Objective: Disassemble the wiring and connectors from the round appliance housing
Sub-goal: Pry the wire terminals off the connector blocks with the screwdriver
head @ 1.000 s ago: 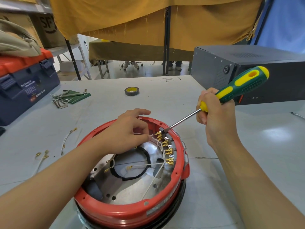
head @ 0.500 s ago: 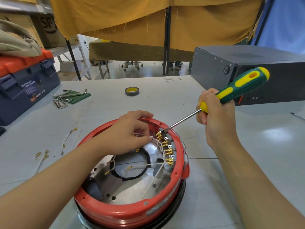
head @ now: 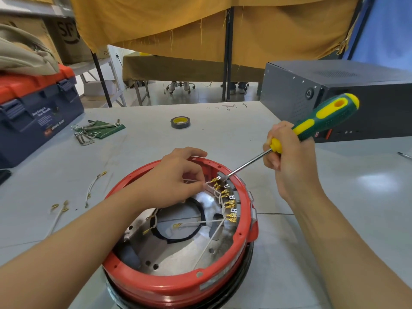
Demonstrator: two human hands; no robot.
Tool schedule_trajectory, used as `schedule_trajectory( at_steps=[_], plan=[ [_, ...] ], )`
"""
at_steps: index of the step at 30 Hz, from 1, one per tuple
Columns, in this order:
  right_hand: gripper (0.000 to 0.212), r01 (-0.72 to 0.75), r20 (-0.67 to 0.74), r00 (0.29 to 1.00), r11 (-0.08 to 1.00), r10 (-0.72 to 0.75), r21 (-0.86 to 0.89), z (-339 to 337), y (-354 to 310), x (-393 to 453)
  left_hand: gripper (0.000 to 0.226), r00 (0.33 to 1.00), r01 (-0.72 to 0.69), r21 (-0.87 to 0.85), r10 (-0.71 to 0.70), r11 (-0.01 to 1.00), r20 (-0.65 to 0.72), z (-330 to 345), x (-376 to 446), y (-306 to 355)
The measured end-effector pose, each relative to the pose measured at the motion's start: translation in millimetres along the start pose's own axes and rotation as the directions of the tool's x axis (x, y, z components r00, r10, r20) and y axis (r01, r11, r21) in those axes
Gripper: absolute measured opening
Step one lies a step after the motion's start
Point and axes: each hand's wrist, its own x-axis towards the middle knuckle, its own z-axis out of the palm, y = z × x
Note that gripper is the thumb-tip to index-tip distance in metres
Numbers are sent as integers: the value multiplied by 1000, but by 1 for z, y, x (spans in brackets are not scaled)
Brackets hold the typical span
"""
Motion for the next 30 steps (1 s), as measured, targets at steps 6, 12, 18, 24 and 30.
schedule_trajectory(
  at_steps=[6,12,18,24,30],
  plan=[
    [31,-21,-82,996,997,26,68,-5,-2,1,19,1000,18,-54,-19,998,-10,0,1,-1],
    [23,55,-70,996,998,-58,-43,7,7,-11,28,994,48,-81,-55,996,-90,-3,0,0],
    [10,138,111,988,936,-108,-323,10,16,-17,20,956,80,-109,-107,991,-274,-9,1,5],
    [9,170,326,944,927,-56,-333,13,23,-25,15,949,173,-340,-249,924,-195,-33,-10,9],
    [5,180,348,936,918,-49,-355,17,24,-28,2,860,247,-499,-425,830,-281,-65,-58,-26]
  ],
)
